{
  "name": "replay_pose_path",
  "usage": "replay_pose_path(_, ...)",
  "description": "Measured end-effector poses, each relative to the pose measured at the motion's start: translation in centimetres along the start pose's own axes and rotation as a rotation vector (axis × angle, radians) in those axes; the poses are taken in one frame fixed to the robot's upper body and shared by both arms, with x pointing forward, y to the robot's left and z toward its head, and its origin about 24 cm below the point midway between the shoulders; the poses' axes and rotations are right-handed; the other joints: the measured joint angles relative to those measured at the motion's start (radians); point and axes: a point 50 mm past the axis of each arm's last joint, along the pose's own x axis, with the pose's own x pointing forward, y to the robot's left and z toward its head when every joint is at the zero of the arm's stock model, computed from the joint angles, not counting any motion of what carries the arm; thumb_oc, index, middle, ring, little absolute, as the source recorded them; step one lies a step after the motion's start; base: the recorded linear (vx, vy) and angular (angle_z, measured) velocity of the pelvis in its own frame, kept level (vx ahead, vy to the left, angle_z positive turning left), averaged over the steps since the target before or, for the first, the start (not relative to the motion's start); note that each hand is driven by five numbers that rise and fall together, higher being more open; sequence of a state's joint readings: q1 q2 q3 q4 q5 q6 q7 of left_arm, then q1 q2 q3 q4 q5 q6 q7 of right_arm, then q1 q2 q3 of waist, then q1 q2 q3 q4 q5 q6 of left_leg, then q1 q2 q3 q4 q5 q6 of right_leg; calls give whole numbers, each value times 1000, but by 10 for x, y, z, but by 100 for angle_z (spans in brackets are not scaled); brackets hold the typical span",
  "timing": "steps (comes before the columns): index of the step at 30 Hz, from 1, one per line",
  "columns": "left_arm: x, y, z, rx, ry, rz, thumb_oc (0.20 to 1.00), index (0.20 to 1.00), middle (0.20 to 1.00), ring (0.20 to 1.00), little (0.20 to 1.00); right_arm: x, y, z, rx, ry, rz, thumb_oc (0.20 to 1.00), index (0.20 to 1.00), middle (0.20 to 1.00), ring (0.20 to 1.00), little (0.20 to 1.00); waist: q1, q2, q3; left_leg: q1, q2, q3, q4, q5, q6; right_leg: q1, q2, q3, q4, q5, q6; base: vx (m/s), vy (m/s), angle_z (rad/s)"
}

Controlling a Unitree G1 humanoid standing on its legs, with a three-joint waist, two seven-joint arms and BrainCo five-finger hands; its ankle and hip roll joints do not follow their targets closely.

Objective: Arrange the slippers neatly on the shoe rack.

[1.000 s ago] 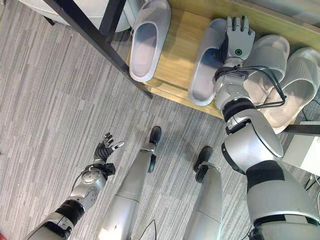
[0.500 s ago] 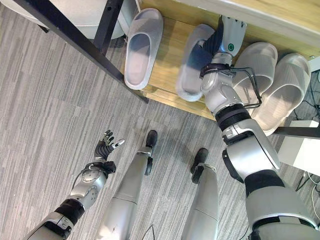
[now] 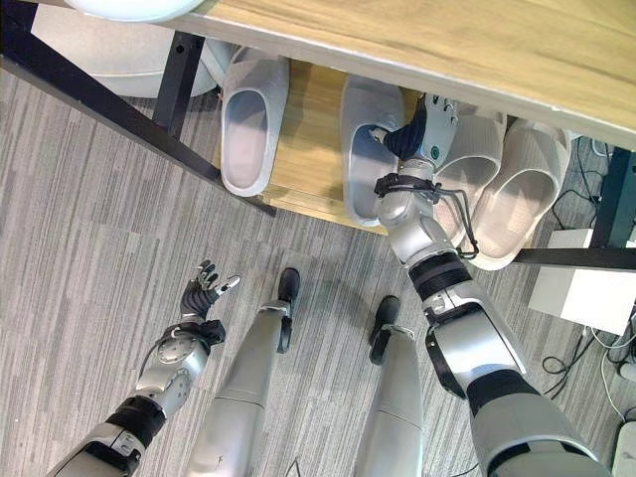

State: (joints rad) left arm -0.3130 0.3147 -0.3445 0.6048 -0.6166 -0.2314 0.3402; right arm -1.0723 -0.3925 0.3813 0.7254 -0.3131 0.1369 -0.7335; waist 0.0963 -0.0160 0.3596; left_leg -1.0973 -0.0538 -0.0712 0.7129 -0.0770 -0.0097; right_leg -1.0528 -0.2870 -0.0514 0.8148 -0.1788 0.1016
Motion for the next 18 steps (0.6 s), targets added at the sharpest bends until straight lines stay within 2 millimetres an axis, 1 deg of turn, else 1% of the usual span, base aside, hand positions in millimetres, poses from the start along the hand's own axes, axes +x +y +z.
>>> replay_pose_path(4, 0, 0, 1, -1, -1, 1, 1000, 1000, 1000, 1000, 1000, 0, 1, 2, 7, -5, 8, 1000, 1000, 1000, 1000, 1000, 1, 0, 0, 0, 0, 1, 0, -2, -2, 0, 0, 1, -1, 0, 0, 0, 0, 0)
replay_pose_path(7, 1, 0, 2, -2, -3, 9, 1000, 1000, 1000, 1000, 1000, -1, 0, 11, 41, -38, 12, 1000, 1000, 1000, 1000, 1000, -3, 0, 0, 1, 1, 1, 1, -5, -6, 1, 1, 1, -2, 0, 0, 0, 0, 0)
replay_pose_path(9, 2, 0, 3, -6, -6, 14, 1000, 1000, 1000, 1000, 1000, -5, -3, 19, 88, -74, 6, 1000, 1000, 1000, 1000, 1000, -6, 0, 0, 1, 2, 1, 1, -7, -10, 2, 3, 1, -4, 1, -1, 0, 0, 0)
replay_pose_path(11, 2, 0, 4, -15, -9, 20, 1000, 1000, 1000, 1000, 1000, -8, -2, 23, 114, -92, 9, 1000, 1000, 1000, 1000, 1000, -11, -1, 0, 5, 5, 4, 1, -7, -10, 5, 4, 2, -6, 1, -1, -3, -2, -4)
replay_pose_path(12, 3, 0, 5, -21, -11, 24, 1000, 1000, 1000, 1000, 1000, -10, -2, 22, 120, -91, 11, 1000, 1000, 1000, 1000, 1000, -12, -1, -1, 7, 6, 4, 1, -6, -10, 6, 5, 2, -7, 1, -1, -11, -9, -4)
replay_pose_path(14, 4, 3, 6, -28, -14, 45, 1000, 1000, 1000, 1000, 1000, -21, 2, 17, 131, -82, 30, 1000, 1000, 1000, 1000, 1000, -13, -11, -7, 13, 12, 8, 0, -6, -9, 11, 10, 3, -10, 1, -1, -11, -11, -7)
replay_pose_path(16, 4, 4, 6, -28, -12, 48, 1000, 1000, 1000, 1000, 1000, -31, 4, 9, 150, -56, 45, 1000, 1000, 1000, 1000, 1000, -17, -13, -7, 24, 19, 8, -3, -7, -9, 26, 18, 2, -22, 2, -1, -15, -14, -6)
replay_pose_path(18, 4, 4, 4, -27, -2, 55, 1000, 1000, 1000, 1000, 1000, -45, 6, 2, 184, -33, 65, 1000, 1000, 1000, 1000, 1000, -27, -15, -8, 37, 22, 8, -8, -7, -9, 40, 20, 1, -29, 2, -1, -7, -12, -2)
